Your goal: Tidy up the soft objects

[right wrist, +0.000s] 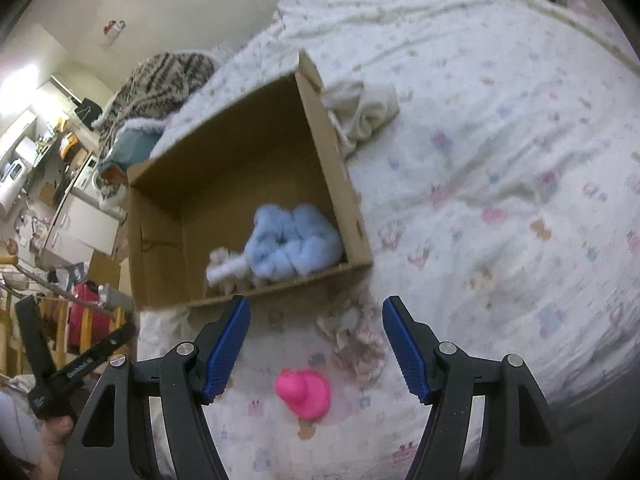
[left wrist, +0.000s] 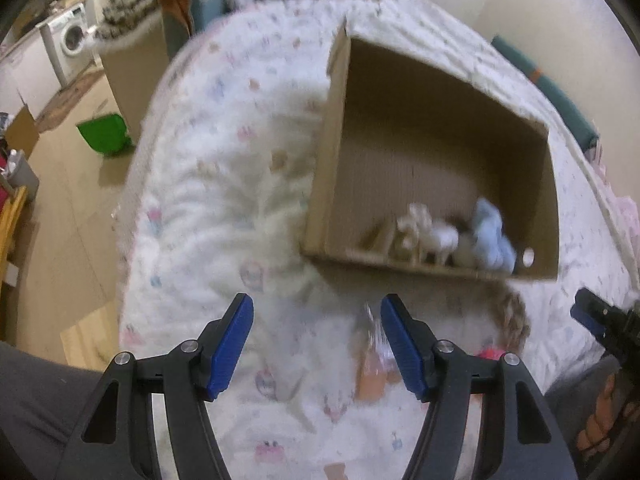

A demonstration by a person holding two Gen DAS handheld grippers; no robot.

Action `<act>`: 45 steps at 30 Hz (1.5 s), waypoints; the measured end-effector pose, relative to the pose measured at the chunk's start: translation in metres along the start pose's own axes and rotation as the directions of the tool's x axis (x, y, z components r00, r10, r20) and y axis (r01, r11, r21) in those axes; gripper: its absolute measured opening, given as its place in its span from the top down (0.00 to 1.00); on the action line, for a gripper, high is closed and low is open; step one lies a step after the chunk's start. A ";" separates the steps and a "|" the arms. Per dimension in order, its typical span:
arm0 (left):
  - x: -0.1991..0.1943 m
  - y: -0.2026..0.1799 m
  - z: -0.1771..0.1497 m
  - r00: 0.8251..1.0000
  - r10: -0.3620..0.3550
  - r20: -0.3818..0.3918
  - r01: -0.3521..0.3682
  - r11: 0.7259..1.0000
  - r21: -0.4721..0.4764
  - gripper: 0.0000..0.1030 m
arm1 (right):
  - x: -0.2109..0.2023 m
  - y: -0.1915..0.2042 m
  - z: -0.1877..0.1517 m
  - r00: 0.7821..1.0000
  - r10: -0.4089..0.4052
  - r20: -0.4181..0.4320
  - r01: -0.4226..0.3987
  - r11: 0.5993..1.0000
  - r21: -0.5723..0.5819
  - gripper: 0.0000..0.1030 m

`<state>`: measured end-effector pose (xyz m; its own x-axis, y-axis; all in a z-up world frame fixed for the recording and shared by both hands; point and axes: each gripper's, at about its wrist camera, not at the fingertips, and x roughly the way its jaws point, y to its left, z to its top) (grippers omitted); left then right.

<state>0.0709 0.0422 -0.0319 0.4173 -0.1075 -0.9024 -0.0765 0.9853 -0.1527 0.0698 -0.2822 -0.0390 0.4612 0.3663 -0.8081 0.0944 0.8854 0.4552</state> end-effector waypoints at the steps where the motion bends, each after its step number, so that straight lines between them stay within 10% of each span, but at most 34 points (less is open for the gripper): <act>1: 0.006 -0.003 -0.003 1.000 -0.005 -0.030 0.006 1.000 0.010 0.39 | 0.002 0.001 -0.001 1.000 0.006 -0.011 -0.006 1.000 -0.002 0.30; 12: 0.060 -0.054 -0.045 0.952 -0.019 -0.305 0.090 0.971 0.222 0.60 | 0.021 0.009 -0.007 0.997 -0.001 -0.076 -0.002 0.999 -0.035 0.30; 28: 0.071 -0.062 -0.052 0.939 -0.003 -0.343 0.096 0.962 0.255 0.95 | 0.037 0.009 -0.009 0.989 -0.005 -0.146 -0.002 0.999 -0.048 0.30; 45: -0.014 -0.031 -0.048 0.992 -0.027 -0.124 0.048 0.984 0.171 0.95 | 0.092 0.028 -0.043 0.901 -0.082 -0.425 0.015 0.987 -0.158 0.30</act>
<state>0.0241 0.0069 -0.0336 0.3041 -0.1500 -0.9408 0.0994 0.9871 -0.1253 0.0772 -0.2112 -0.1169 0.0331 0.3790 -0.9248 -0.0393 0.9251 0.3777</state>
